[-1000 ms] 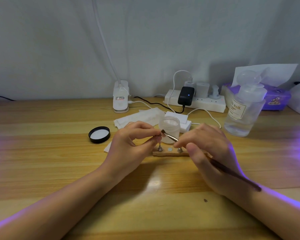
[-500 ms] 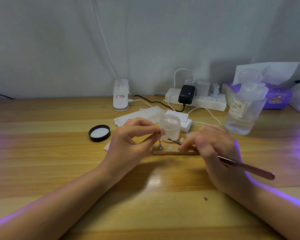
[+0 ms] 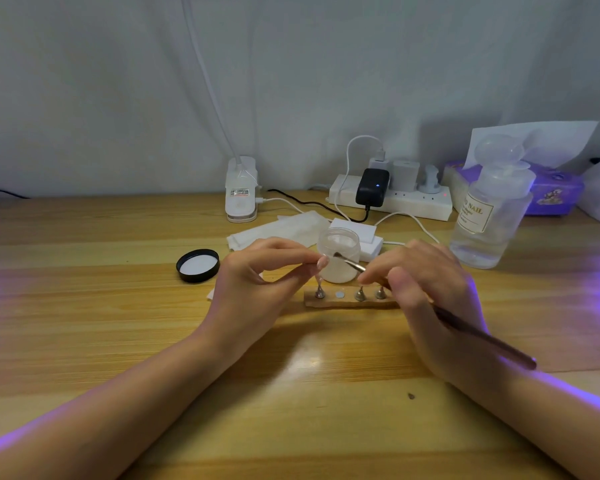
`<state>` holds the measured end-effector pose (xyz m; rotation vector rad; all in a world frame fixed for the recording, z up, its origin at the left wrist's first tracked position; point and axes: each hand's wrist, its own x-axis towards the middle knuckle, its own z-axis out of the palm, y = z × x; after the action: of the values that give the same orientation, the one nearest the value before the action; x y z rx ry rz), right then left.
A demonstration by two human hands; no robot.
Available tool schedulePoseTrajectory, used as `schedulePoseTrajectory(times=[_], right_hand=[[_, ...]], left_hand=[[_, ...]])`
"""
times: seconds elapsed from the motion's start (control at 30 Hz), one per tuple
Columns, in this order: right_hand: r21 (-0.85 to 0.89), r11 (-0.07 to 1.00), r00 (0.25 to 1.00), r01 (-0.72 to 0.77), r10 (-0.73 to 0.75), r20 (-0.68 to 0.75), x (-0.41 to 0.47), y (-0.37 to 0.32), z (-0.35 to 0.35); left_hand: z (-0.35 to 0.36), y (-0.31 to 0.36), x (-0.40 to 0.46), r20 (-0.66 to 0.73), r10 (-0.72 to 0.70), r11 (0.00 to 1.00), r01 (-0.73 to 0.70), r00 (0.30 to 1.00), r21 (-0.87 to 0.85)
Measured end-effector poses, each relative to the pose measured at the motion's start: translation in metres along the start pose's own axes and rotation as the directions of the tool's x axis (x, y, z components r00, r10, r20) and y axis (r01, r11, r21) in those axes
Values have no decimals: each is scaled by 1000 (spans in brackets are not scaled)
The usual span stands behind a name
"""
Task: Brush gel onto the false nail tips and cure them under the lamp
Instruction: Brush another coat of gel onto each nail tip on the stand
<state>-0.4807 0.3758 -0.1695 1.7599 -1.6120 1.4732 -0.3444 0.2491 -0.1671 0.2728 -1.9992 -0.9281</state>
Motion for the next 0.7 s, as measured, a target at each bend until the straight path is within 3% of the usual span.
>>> schedulePoseTrajectory(times=[0.1,0.27,0.47,0.6,0.7], right_hand=[[35,998,999,-47,47,-13,2,0,1],[-29,990,984,141,-137,111,0,-5,-1],[22,998,998,-66,66,10,2,-1,0],[2,994,990,110,-110,86,0,-6,-1],[-17,995,991,95,-94,92,0,-5,-1]], left_hand=[[0,-1,-1,-10,-6,1000,6,1000,7],[0,-2,0,-7,17,999,-17,1000,28],[-1,-3,0,-6,17,1000,-16,1000,22],[0,-4,0,-11,36,999,-35,999,40],[0,-5,-1,-22,48,998,-47,999,49]])
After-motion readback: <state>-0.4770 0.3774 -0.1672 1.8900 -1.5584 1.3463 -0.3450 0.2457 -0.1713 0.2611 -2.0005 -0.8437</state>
